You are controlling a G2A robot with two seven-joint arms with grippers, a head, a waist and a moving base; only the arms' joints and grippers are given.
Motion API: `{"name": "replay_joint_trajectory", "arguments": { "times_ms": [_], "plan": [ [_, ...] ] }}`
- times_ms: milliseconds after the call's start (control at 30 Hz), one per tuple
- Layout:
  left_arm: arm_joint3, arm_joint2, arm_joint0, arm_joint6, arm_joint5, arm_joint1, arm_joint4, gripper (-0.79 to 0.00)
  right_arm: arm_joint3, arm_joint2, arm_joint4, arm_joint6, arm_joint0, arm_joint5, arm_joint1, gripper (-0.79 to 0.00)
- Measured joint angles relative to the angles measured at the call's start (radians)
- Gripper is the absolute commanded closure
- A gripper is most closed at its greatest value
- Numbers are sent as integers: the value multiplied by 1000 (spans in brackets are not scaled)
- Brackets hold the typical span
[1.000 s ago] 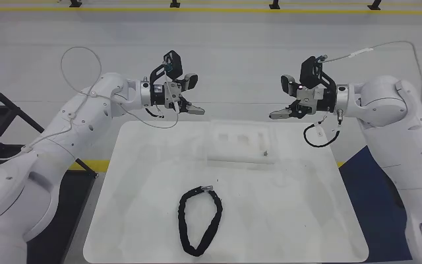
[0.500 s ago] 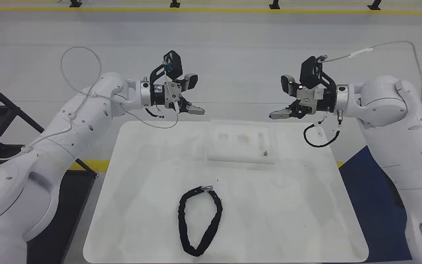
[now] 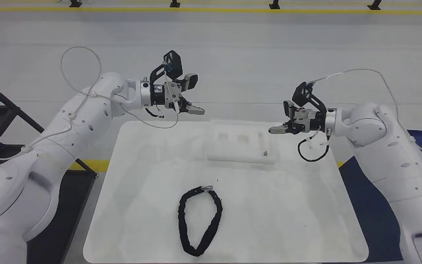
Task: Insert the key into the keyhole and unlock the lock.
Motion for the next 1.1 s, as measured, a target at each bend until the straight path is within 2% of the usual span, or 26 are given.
{"name": "replay_joint_trajectory", "arguments": {
  "times_ms": [667,900,1100],
  "plan": [
    [0,0,0,0,0,0,0,-785,120,-119,21,52,-56,213,-44,-785],
    [0,0,0,0,0,0,0,-785,176,-158,33,35,-49,376,-77,-785],
    [0,0,0,0,0,0,0,-785,203,-197,26,54,-29,461,-106,-785]
  ]
}}
